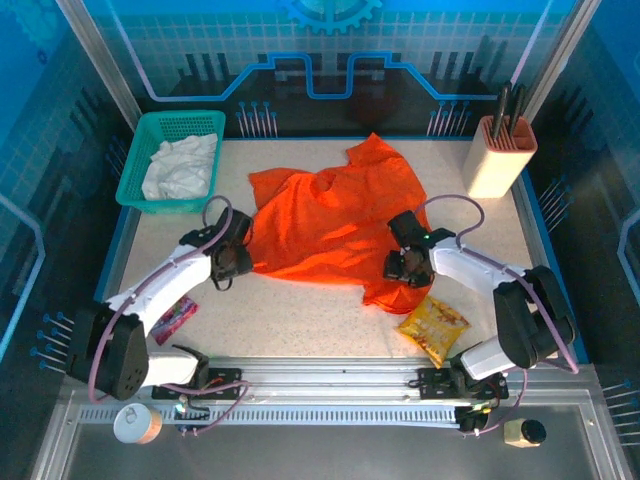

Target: Fold and stack the t-shirts

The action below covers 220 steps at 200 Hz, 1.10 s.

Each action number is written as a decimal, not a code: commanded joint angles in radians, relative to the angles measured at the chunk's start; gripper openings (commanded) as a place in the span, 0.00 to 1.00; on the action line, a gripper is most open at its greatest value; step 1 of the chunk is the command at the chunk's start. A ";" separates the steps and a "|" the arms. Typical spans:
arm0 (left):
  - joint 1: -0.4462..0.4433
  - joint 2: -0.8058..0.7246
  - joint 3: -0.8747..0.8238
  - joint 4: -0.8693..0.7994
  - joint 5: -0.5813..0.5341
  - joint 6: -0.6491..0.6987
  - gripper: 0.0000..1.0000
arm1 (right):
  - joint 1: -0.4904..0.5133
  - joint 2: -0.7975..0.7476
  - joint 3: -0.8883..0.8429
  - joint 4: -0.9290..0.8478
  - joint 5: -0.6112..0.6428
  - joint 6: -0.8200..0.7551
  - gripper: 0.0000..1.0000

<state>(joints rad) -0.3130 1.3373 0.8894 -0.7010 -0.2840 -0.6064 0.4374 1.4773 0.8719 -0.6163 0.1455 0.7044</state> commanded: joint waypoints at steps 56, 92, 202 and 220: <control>0.124 0.513 0.603 0.045 0.028 0.153 0.39 | -0.043 0.121 0.210 -0.020 -0.064 -0.068 0.44; 0.165 0.773 0.863 0.025 0.104 0.157 0.36 | -0.039 0.160 0.217 0.004 -0.091 -0.062 0.41; 0.207 1.110 1.234 -0.084 0.059 0.190 0.29 | -0.029 0.123 0.107 0.039 -0.097 -0.033 0.39; 0.209 1.141 1.257 -0.102 0.067 0.198 0.29 | -0.027 0.121 0.099 0.039 -0.098 -0.031 0.39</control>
<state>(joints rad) -0.1165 2.4294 2.0975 -0.7437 -0.2089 -0.4389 0.4011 1.6291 0.9867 -0.5827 0.0658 0.6548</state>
